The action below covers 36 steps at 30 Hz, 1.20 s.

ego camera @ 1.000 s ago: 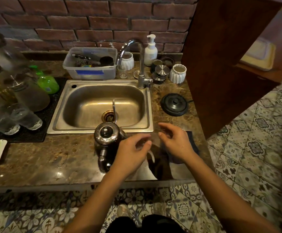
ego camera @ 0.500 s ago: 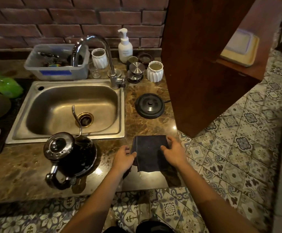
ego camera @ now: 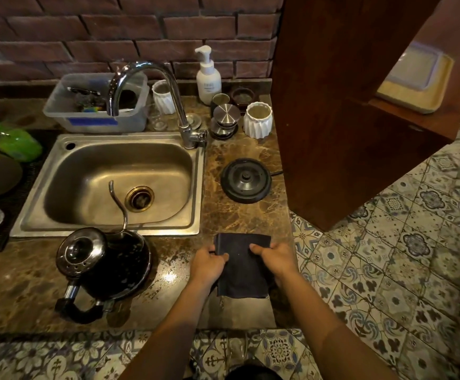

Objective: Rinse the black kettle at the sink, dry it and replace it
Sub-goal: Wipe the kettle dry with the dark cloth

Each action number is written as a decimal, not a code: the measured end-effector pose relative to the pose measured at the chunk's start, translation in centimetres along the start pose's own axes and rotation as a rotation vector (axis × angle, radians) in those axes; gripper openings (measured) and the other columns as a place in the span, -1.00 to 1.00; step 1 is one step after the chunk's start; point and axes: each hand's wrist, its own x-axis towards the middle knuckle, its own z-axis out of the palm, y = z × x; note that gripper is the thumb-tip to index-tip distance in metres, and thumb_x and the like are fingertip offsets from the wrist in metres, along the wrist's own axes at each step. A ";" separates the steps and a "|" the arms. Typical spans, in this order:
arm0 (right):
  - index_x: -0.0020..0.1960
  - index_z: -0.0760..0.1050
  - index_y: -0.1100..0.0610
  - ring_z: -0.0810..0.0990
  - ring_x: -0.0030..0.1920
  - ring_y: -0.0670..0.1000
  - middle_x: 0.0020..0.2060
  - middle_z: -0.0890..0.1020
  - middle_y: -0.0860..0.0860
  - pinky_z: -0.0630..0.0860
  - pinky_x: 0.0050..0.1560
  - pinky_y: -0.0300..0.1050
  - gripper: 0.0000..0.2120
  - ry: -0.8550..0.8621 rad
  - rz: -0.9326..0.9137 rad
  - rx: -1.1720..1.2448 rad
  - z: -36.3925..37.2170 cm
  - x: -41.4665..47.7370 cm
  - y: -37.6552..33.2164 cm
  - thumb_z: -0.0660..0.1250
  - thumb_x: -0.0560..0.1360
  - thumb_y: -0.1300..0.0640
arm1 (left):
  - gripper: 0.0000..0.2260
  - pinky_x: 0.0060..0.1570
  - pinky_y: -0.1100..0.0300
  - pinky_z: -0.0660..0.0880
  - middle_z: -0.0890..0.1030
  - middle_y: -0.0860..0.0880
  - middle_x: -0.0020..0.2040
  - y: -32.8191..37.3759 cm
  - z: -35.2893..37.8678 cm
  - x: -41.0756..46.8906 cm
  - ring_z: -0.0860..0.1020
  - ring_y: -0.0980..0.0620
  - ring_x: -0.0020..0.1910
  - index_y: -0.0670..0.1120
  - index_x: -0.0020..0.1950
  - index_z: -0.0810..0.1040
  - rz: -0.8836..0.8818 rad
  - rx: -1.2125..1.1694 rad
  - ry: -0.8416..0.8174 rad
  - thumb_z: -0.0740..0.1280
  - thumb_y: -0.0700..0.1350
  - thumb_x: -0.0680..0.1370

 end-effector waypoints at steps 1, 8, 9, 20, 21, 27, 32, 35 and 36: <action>-0.09 0.70 0.15 0.75 -0.11 0.12 -0.16 0.78 0.08 0.69 0.01 0.20 -0.72 -0.033 0.005 0.031 0.2 0.2 0.1 0.61 0.31 0.00 | -0.78 0.12 -0.07 0.62 0.72 -0.04 -0.02 0.0 0.0 0.0 0.66 -0.09 0.00 0.01 0.02 0.67 0.003 -0.007 -0.007 0.47 0.00 0.40; 0.06 0.68 0.21 0.77 -0.09 0.12 -0.13 0.78 0.10 0.70 -0.01 0.07 -0.75 -0.241 0.013 0.166 1.0 -1.5 -1.7 0.57 0.42 0.14 | -0.72 0.24 -0.02 0.53 0.66 -0.09 0.10 0.9 -1.6 -2.1 0.61 -0.08 0.08 -0.11 0.22 0.57 -0.009 -0.097 -0.015 0.45 -0.12 0.53; 0.01 0.68 0.21 0.77 -0.12 0.10 -0.15 0.78 0.10 0.69 -0.09 0.00 -0.83 -0.267 0.003 0.186 0.9 -2.0 -2.1 0.54 0.45 0.17 | -0.68 0.22 0.03 0.53 0.65 -0.07 0.11 1.1 -2.0 -2.5 0.59 -0.04 0.07 -0.12 0.28 0.54 -0.006 -0.107 -0.015 0.45 -0.11 0.55; 0.28 0.56 0.38 0.63 0.24 0.27 0.23 0.63 0.35 0.52 0.30 0.11 -0.54 -0.593 -0.056 0.498 -0.7 -7.8 -5.8 0.48 0.42 0.24 | -0.43 0.35 0.10 0.41 0.66 -0.03 0.28 2.2 -6.0 -5.0 0.57 0.05 0.25 0.03 0.24 0.59 0.020 -0.507 -0.247 0.52 0.28 0.33; 0.29 0.55 0.38 0.64 0.24 0.25 0.23 0.64 0.34 0.54 0.28 0.07 -0.55 -0.639 -0.069 0.531 -0.9 -8.5 -6.0 0.45 0.45 0.23 | -0.32 0.44 0.03 0.37 0.67 -0.06 0.28 2.2 -6.1 -5.0 0.58 0.00 0.29 -0.01 0.27 0.61 0.003 -0.554 -0.329 0.55 0.31 0.26; 0.18 0.65 0.29 0.70 0.17 0.20 0.20 0.67 0.29 0.61 0.22 0.04 -0.71 -0.772 -0.082 0.658 -1.9 -10.4 -6.1 0.33 0.50 0.26 | -0.70 0.10 0.01 0.58 0.71 -0.23 0.02 3.0 -6.7 -7.4 0.71 -0.15 0.01 -0.13 0.00 0.72 -0.031 -0.788 -0.562 0.36 0.09 0.57; 0.27 0.61 0.32 0.63 0.27 0.28 0.30 0.60 0.32 0.63 0.18 0.17 -0.51 -0.908 -0.047 0.790 -3.2 -10.9 -4.7 0.57 0.40 0.17 | -0.73 0.10 0.06 0.60 0.69 -0.19 0.15 4.3 -8.7 -10.5 0.67 -0.13 0.15 -0.13 0.21 0.61 0.271 -0.778 -0.502 0.42 -0.23 0.50; 0.48 0.38 0.36 0.44 0.47 0.27 0.44 0.47 0.32 0.35 0.47 0.19 -0.44 -0.959 -0.081 0.833 -2.6 -10.2 -4.0 0.18 0.69 -0.06 | -0.81 -0.02 0.17 0.61 0.70 -0.11 -0.01 5.6 -10.0 -13.4 0.69 -0.01 0.01 -0.11 0.09 0.63 0.406 -0.666 -0.591 0.37 -0.30 0.52; 0.51 0.32 0.37 0.38 0.51 0.27 0.47 0.42 0.33 0.28 0.51 0.19 -0.36 -0.927 -0.069 0.838 -2.5 -10.4 -3.9 0.09 0.70 -0.14 | -0.82 -0.04 0.19 0.61 0.70 -0.10 -0.04 6.0 -10.3 -14.3 0.69 0.02 -0.03 -0.11 0.07 0.62 0.442 -0.617 -0.633 0.36 -0.31 0.53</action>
